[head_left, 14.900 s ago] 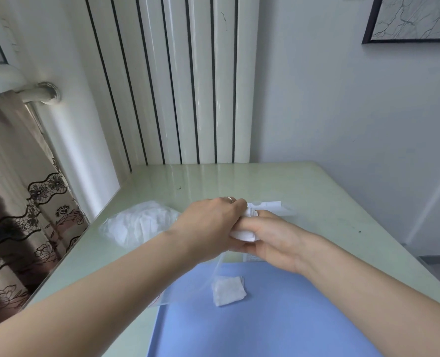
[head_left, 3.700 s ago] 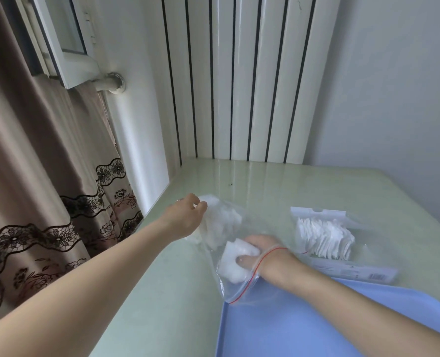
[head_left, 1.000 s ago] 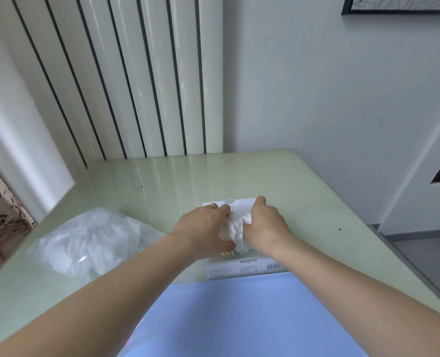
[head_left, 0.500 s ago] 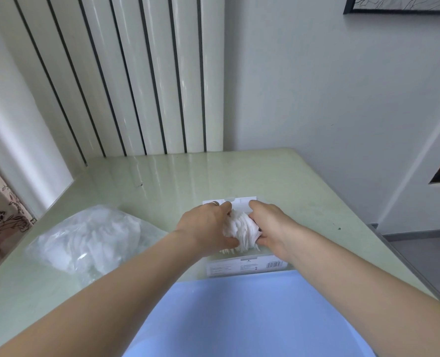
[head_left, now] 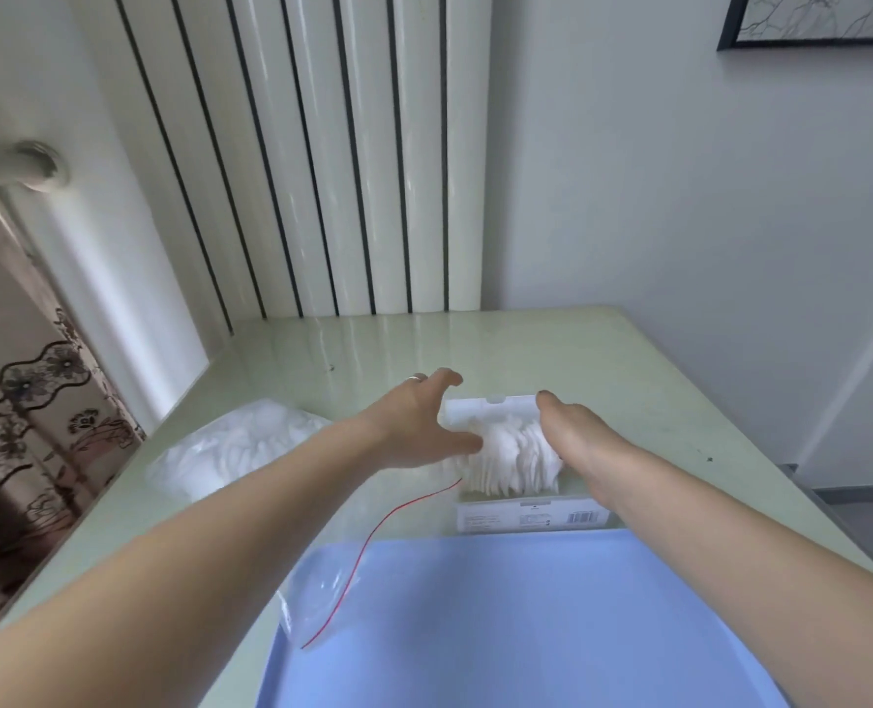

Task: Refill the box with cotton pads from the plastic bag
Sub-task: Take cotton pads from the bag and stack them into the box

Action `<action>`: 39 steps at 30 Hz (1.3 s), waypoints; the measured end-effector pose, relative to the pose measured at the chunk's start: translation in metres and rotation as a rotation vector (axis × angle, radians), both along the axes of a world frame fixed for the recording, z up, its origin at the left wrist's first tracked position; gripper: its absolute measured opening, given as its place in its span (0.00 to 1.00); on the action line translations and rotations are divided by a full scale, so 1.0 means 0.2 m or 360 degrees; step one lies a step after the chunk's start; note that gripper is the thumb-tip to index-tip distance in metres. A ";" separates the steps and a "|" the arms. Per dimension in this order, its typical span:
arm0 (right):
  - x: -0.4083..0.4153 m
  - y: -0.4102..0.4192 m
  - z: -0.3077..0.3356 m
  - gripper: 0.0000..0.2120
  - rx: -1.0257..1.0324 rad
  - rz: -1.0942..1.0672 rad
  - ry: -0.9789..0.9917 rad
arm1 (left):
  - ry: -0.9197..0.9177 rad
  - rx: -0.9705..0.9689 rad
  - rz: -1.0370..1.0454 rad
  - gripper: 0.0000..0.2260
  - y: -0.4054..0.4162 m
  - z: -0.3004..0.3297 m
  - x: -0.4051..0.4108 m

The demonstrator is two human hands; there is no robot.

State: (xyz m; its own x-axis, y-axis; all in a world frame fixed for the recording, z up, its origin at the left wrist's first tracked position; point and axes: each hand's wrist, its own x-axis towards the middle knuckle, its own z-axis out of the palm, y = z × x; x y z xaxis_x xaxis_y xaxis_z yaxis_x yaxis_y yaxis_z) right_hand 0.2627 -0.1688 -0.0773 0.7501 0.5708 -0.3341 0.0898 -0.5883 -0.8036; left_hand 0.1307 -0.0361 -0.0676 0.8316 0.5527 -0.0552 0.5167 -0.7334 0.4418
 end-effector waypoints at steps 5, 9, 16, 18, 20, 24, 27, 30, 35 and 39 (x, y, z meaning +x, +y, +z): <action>-0.18 -0.08 0.05 0.03 0.0220 0.0193 -0.0628 | -0.0226 -0.0111 0.0427 0.20 0.15 0.08 -0.32; -0.44 -0.18 0.07 0.09 0.0223 0.1066 -0.0684 | -0.0320 -0.0134 0.0645 0.17 0.23 0.05 -0.57; -0.71 -0.10 -0.23 0.27 0.0073 0.1636 -0.1344 | -0.0270 -0.0171 0.0881 0.15 0.32 -0.08 -0.87; -0.73 -0.03 -0.27 0.30 0.0029 0.1589 -0.1273 | -0.0264 -0.0156 0.0868 0.14 0.33 -0.09 -0.88; -0.73 0.09 -0.28 0.29 0.0089 0.1455 -0.1122 | -0.0253 -0.0121 0.0871 0.12 0.35 -0.11 -0.89; -0.77 0.34 -0.27 0.27 0.0240 0.1187 -0.0986 | -0.0221 -0.0105 0.0862 0.12 0.38 -0.14 -0.87; -0.81 0.48 -0.29 0.29 0.0352 0.1021 -0.0888 | -0.0227 -0.0131 0.0835 0.11 0.39 -0.16 -0.86; -0.89 0.59 -0.31 0.14 0.0726 0.0612 0.0128 | -0.0233 -0.0113 0.0821 0.11 0.42 -0.17 -0.86; -0.88 0.73 -0.32 0.11 0.0745 0.0454 0.0612 | -0.0254 -0.0117 0.0809 0.12 0.43 -0.19 -0.86; -0.84 0.68 -0.34 0.11 0.0338 0.0801 -0.0504 | -0.0229 -0.0104 0.0797 0.12 0.43 -0.19 -0.86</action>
State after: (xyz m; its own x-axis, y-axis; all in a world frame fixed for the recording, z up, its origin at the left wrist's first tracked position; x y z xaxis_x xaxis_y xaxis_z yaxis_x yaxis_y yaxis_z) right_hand 0.0943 -0.0337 -0.1453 0.4161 0.9091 0.0195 0.5667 -0.2425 -0.7874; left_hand -0.0407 0.0502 -0.1059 0.4681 0.8837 -0.0075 0.7278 -0.3807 0.5704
